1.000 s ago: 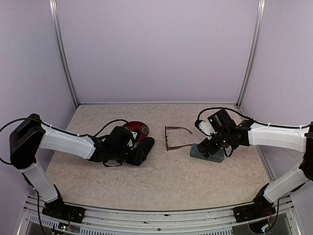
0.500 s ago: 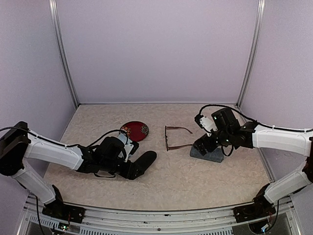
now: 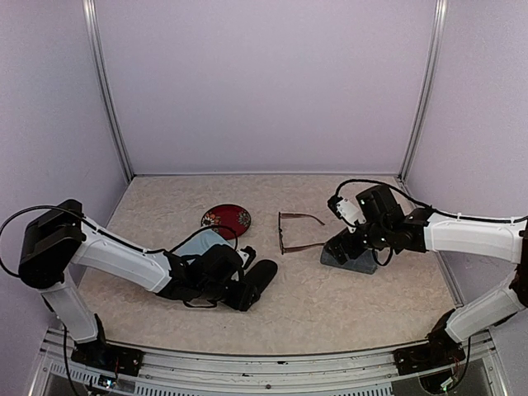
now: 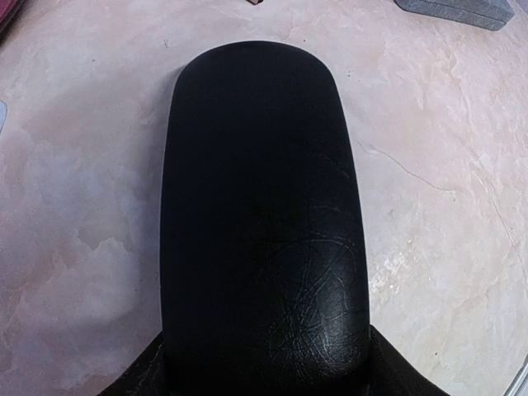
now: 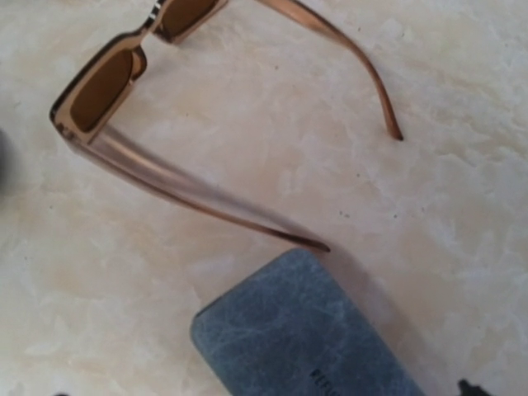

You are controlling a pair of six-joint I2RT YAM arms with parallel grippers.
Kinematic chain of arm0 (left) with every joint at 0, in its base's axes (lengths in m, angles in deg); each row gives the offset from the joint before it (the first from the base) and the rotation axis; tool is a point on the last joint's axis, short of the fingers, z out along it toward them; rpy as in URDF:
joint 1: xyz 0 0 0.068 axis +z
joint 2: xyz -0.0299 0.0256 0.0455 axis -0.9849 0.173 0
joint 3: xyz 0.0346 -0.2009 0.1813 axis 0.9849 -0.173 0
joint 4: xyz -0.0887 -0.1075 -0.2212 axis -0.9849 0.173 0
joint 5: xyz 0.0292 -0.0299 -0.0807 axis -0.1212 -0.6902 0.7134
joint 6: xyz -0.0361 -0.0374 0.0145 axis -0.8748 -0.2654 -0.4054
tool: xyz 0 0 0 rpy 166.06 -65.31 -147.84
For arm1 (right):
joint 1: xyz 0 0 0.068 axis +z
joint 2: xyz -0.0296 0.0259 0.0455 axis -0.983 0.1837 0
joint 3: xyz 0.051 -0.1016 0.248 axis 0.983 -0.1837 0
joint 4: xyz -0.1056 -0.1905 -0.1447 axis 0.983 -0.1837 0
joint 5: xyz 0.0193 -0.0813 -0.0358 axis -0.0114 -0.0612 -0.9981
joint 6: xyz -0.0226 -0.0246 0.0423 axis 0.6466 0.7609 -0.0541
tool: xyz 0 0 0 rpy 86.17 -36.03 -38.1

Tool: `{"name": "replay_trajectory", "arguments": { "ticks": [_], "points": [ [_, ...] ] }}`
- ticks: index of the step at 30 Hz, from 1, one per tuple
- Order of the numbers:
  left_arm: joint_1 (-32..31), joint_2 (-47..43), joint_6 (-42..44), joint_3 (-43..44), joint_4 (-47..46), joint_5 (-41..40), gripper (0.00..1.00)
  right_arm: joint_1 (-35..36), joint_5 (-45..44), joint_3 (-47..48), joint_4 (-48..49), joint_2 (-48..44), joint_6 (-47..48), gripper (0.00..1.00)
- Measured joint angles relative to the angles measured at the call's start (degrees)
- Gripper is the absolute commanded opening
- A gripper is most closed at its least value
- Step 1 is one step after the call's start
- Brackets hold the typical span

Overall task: Organize the sunglasses
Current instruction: Place the sunglasses case at the center of the board.

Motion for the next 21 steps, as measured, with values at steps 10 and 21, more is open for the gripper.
{"name": "replay_trajectory", "arguments": {
  "ticks": [10,21],
  "points": [
    [-3.4,4.0,-1.9,4.8,2.1,-3.7,0.72,0.0,0.3,-0.9,0.2,0.0,-0.7,1.0],
    [-4.2,4.5,-1.9,6.2,2.8,0.0,0.77,0.0,1.2,-1.7,0.4,0.0,-1.9,1.0]
  ]
}}
